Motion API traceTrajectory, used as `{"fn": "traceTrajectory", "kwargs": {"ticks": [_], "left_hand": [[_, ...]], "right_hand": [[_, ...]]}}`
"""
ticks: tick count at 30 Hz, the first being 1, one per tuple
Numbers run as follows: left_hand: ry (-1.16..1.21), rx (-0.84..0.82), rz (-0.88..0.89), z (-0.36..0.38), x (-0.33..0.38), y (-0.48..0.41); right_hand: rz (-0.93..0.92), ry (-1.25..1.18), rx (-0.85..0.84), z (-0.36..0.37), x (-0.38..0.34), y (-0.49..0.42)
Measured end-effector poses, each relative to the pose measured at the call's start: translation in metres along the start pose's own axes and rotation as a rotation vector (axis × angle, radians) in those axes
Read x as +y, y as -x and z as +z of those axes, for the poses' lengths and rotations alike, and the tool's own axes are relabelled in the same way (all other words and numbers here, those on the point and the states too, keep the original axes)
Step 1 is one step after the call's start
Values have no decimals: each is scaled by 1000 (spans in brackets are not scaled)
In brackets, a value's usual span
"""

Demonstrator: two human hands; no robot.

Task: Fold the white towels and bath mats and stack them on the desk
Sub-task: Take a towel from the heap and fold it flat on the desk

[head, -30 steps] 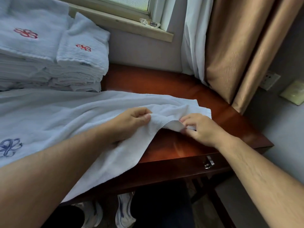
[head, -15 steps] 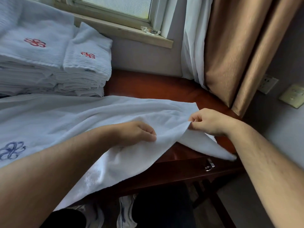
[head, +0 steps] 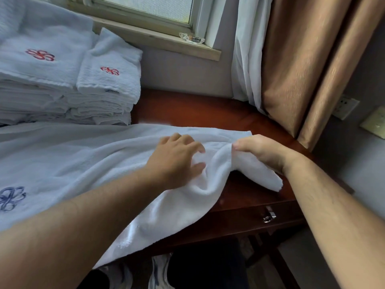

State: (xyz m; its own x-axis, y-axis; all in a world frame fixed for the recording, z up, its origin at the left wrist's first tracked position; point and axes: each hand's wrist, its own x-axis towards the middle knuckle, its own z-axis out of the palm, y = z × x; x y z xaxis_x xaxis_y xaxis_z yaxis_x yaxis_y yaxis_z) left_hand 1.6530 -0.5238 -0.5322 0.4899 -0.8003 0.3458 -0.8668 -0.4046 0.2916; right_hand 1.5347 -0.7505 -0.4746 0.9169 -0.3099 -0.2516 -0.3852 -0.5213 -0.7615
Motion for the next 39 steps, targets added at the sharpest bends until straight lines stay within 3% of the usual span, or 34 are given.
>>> {"fn": "traceTrajectory", "kwargs": {"ticks": [2, 6, 7, 11, 14, 16, 24, 28, 31, 35, 37, 39], "left_hand": [[-67, -245, -62, 6, -8, -1], [7, -446, -76, 6, -14, -10], [-9, -510, -73, 3, -14, -13], [-12, -689, -73, -1, -12, -24], [79, -542, -101, 1, -16, -38], [83, -438, -127, 7, -23, -46], [-113, -414, -50, 38, -53, -61], [-31, -362, -27, 32, -58, -77], [290, -101, -166, 14, -75, -99], [50, 101, -218, 15, -101, -102], [-54, 94, -226, 24, -108, -95], [-116, 27, -266, 31, -110, -94]], "right_hand": [[89, -47, 14, 1, 0, -10], [15, 504, 519, -9, 1, -40], [44, 559, 544, -12, 0, -47], [386, 731, 236, -10, 4, -81], [390, 610, 138, -7, 11, -104], [335, 673, 86, -4, 23, -117], [363, 826, 117, -23, 9, -161], [378, 765, 335, -10, -7, -188], [446, 812, 544, 3, -8, -207], [444, 664, 630, -1, -12, -238], [476, 603, 613, -8, -17, -254], [495, 595, 491, -13, -21, -269]]}}
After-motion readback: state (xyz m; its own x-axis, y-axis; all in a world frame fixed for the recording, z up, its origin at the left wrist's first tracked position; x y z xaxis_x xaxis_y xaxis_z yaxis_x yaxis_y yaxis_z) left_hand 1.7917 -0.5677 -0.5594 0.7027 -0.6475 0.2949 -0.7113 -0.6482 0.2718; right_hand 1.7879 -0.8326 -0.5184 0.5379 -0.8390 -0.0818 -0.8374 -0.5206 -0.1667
